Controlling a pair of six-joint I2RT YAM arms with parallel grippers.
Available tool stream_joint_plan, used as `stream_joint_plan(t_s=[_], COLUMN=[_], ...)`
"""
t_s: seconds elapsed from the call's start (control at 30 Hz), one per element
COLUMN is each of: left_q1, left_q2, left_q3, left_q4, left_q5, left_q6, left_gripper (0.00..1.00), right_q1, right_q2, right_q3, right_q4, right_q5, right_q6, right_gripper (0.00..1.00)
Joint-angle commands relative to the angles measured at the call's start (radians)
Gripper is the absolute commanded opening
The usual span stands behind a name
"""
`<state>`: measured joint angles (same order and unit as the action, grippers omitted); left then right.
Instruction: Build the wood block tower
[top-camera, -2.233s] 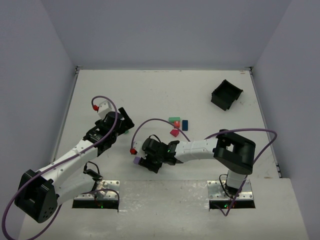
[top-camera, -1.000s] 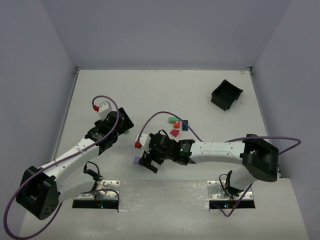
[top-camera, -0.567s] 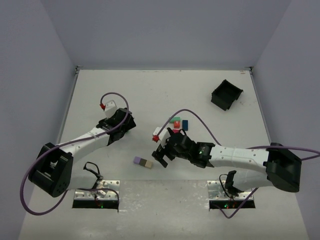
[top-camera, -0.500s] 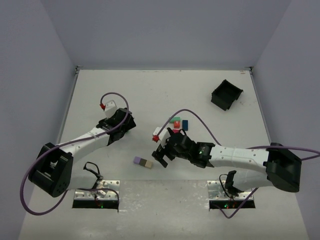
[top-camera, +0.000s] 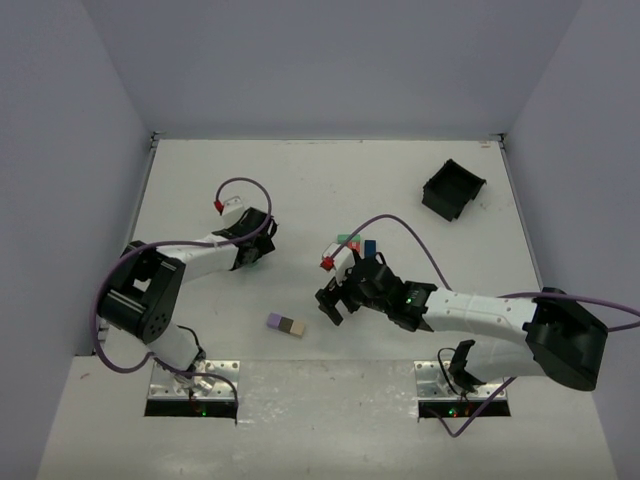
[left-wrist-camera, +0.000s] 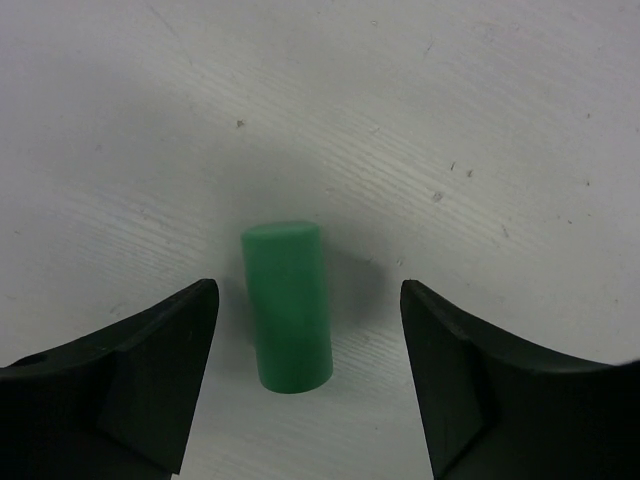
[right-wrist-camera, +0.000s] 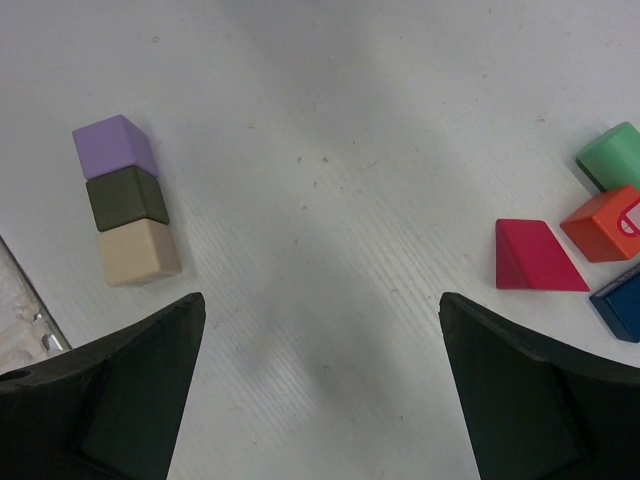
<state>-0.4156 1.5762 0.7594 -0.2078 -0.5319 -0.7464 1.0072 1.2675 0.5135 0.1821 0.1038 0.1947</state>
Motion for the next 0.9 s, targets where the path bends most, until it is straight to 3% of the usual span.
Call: stream_joint_plan(t_s=[0.0,0.4,0.5,0.63,0.73,0.83,0.87], left_q1=[0.01,0.014,0.015,0.015,0.014,0.005,-0.004], left_q2=[0.02,0.026,0.076,0.057,0.014,-0.096,-0.142], left_q3=[0.033,-0.026,0.0,-0.014,-0.032,-0.055,-0.076], left_q4=[0.025,0.066,0.035,0.044,0.085,0.202,0.298], left_q5=[0.018,0.016,0.004,0.024,0.041,0.189,0.33], left_q6=[-0.007,-0.003,-0.011,-0.008,0.081,0.242,0.326], left_gripper=[0.66,0.49,0.25,0.02,0.0,0.0,0.0], right_q1=[-0.013,-0.03,-0.032,-0.035,-0.042,-0.082,-0.093], right_q2=[-0.007,-0.03,-0.045,-0.056,-0.057,-0.072,-0.08], right_q3=[-0.003,-0.006,-0.011,-0.01,-0.007,-0.004,-0.007], right_q4=[0.062,0.045,0.035,0.031,0.03,0.023,0.02], right_q5=[-0.001,0.025,0.032,0.033,0.049,0.001,-0.033], right_q6=[0.014,0.057,0.066,0.079,0.118,0.153,0.174], right_gripper=[0.99,0.99,0.99,0.99,0.99,0.99,0.99])
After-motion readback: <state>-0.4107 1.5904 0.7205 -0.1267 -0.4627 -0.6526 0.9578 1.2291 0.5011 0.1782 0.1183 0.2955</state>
